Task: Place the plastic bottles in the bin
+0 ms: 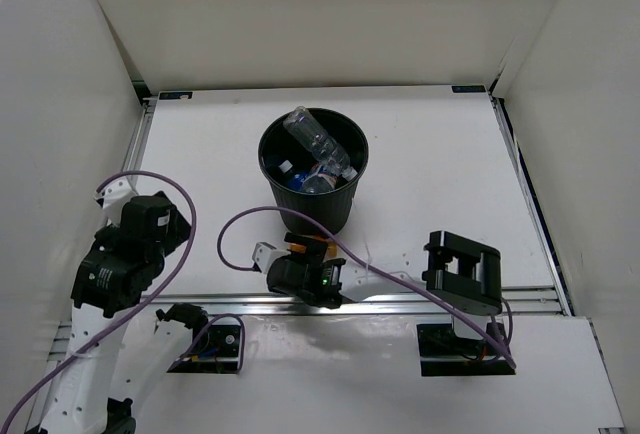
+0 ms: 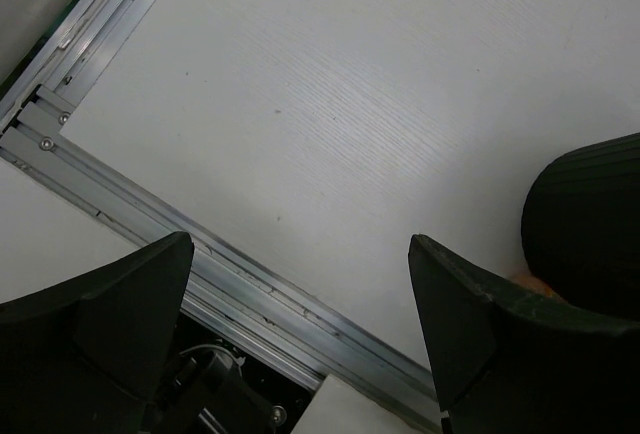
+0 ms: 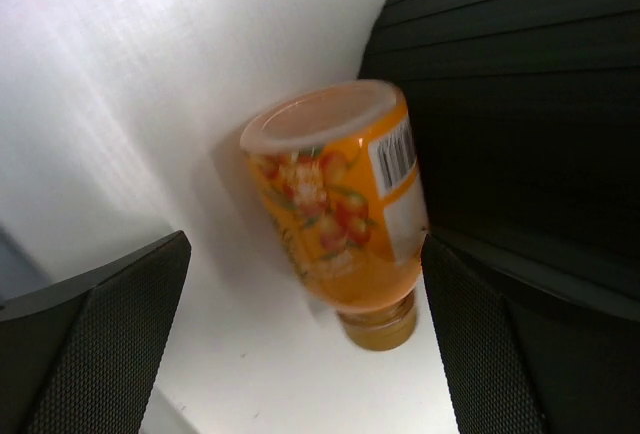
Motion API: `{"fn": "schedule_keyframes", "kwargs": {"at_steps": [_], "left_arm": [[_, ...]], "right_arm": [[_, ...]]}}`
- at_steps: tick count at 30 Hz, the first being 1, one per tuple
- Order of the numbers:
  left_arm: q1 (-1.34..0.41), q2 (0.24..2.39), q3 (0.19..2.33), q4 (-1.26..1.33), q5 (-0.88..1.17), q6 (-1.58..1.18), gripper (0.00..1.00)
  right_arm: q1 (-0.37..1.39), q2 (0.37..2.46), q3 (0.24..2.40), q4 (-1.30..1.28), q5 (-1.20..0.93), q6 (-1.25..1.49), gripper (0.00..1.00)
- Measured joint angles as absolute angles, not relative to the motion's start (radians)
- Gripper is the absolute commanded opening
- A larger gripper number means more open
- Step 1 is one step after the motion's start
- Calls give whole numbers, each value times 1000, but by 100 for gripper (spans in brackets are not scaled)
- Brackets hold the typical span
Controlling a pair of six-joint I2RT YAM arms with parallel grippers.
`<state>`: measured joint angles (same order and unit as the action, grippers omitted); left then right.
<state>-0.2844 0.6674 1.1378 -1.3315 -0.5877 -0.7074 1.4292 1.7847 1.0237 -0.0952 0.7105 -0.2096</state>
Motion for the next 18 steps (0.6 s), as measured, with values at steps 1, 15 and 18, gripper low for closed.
{"fn": "schedule_keyframes", "kwargs": {"at_steps": [1,15,18], "left_arm": [[-284,664,1138,-1334,-583,-707,100],[-284,595,1120,-1341,-549,-704,100],[-284,584,1118,-1342,-546,-704,100]], "right_arm": [[1426,1794,1032,-94,719,-210,100],[1338,1852,1175,-158,805,-163,100],[1321,1871,1194,-212,808,-111,100]]}}
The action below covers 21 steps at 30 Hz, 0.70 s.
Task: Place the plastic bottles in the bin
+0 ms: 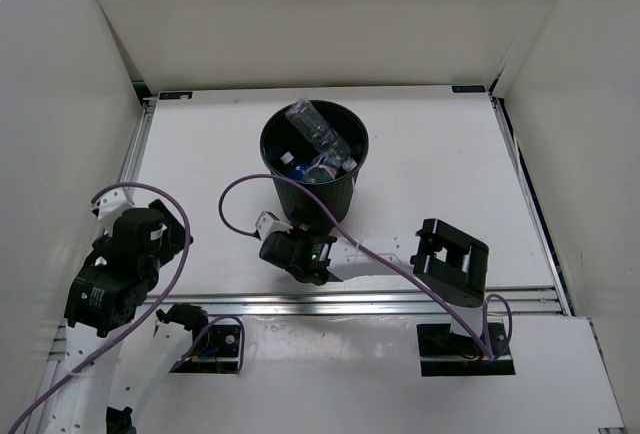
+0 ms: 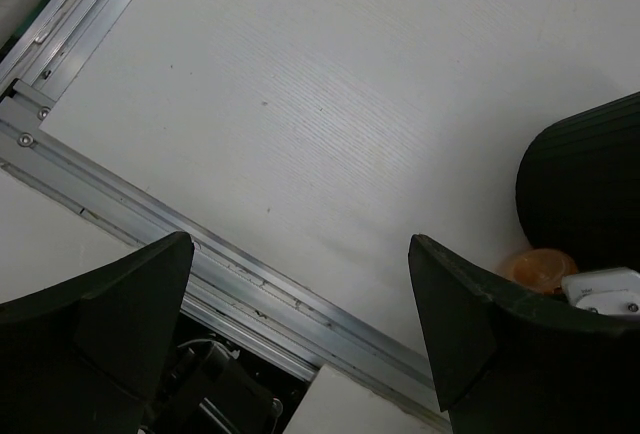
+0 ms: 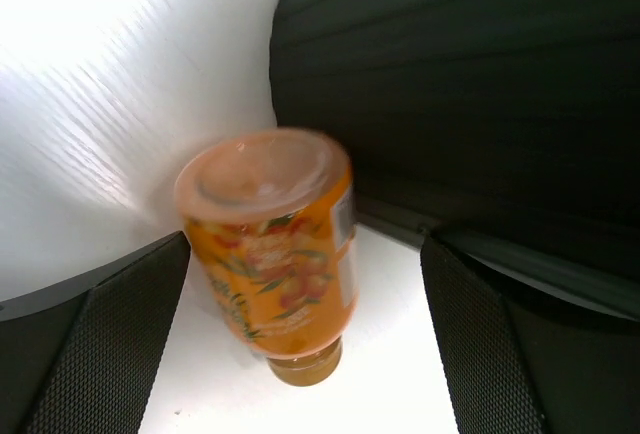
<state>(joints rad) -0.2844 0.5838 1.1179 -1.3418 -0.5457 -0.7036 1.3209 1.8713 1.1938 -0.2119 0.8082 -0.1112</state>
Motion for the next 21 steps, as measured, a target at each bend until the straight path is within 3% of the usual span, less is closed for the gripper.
{"fn": "schedule_keyframes", "kwargs": {"at_steps": [2,7,15,21], "left_arm": [[-284,580,1118,-1342,-544,-704,100],[-284,574,1102,-1343,-540,-708,100],[-284,574,1101,-1344,-540,-717,100],[-284,574,1101,-1344,-542,-735,100]], "right_arm": [[1309,1882,1201,-261,806,-67,100],[1287,1894,1203,-339,770,18,88],[1282,1900,1230,-432,685,99,35],[1283,1899,1301,-522,537,133,10]]}}
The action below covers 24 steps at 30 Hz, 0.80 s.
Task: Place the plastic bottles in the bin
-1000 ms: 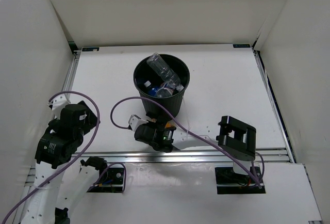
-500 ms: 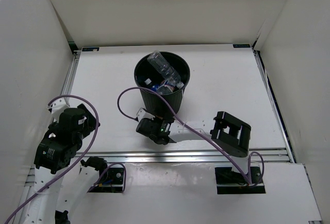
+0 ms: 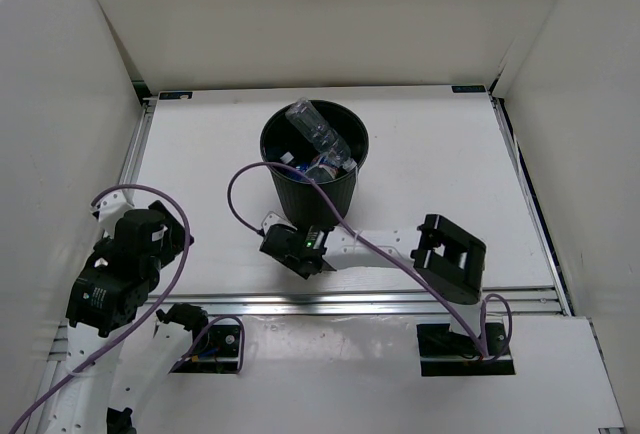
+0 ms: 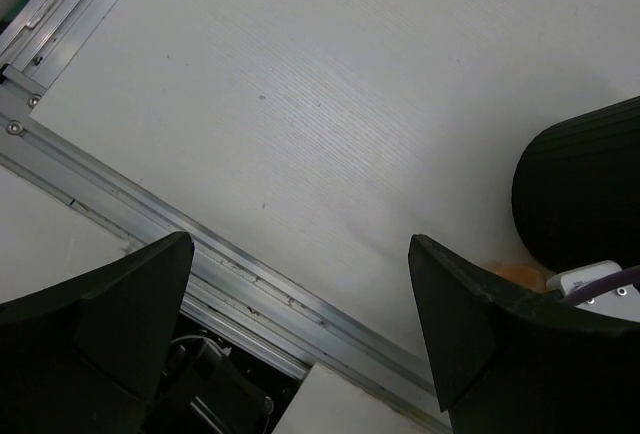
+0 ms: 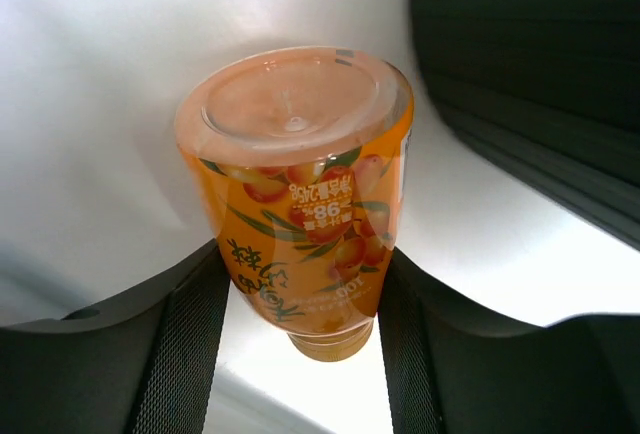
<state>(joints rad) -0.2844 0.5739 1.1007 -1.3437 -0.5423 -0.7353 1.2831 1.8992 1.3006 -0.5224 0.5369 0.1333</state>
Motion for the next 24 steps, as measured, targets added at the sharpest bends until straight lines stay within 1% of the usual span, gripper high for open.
{"fn": "schedule_keyframes", "kwargs": {"at_steps": [3,4,6,10,14,16,18,20,22,23,24], "left_arm": [[-284,574,1101,-1344,-547,-747,100],[-284,574,1101,-1344,-550,-751,100],[-284,574,1101,-1344,-556,-760,100],[-284,574,1101,-1344,-566,-773,100],[-284,574,1101,-1344,-575,-785,100],[-284,574,1101,-1344,-580,-790,100],[-284,574,1099,-1343,-584,-794,100],[-284,574,1089,-1343,-587,-795,100],[-284,574,1071,-1343,-588,-796,100],[-284,574,1063,-1343,-588,-796,100],[-284,575,1053,-1343,-588,-796,100]], "right_arm": [[1285,1888,1350,-584,450,155,7],[1287,1879,1367,-602,429,159,3],[1299,1844,1404,-635,390,172,1],[1343,1773,1524,-713,342,182,1],[1377,1720,1720,-783,339,191,1],[1366,1687,1819,-800,361,203,1],[1314,1652,1908,-820,373,211,1],[1225,1623,1982,-818,379,218,5],[1118,1599,2033,-813,382,213,7],[1068,1592,2051,-811,382,207,8],[1024,1591,2064,-810,374,200,13]]}}
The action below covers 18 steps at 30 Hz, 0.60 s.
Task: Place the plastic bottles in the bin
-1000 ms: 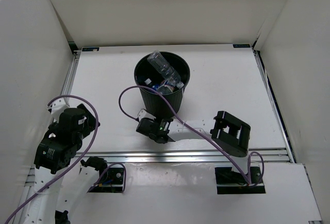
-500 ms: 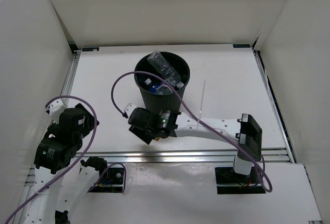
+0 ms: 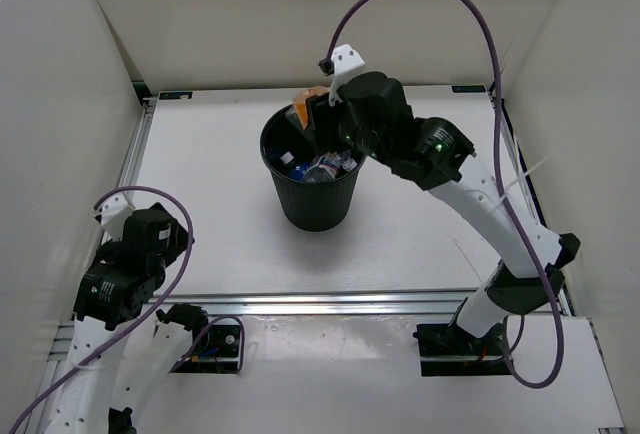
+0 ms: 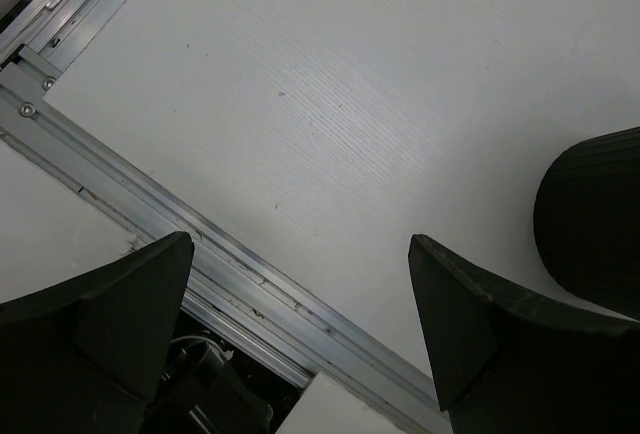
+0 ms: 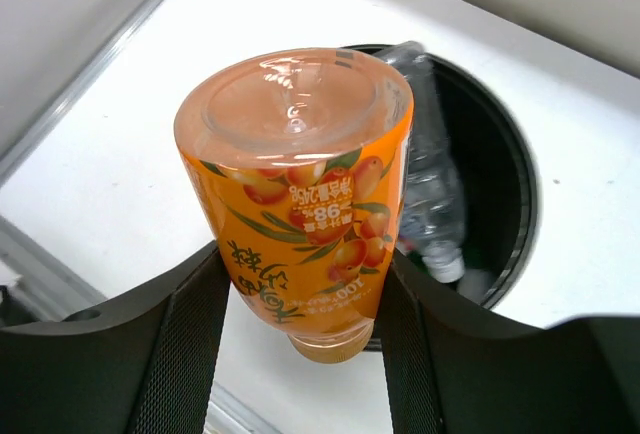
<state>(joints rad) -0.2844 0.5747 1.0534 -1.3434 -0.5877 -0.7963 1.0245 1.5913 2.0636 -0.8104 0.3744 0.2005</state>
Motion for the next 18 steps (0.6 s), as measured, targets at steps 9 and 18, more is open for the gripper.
{"fn": "schedule_keyframes", "kwargs": {"at_steps": [9,18], "left_arm": [[-284,618,1034,-1332,-589,-797,100],[-284,675,1020,-1295,-594,-805,100]], "right_arm": [[920,1767,2137,-858,150,142,93],[756,1714,2143,-940,118,256,100]]}}
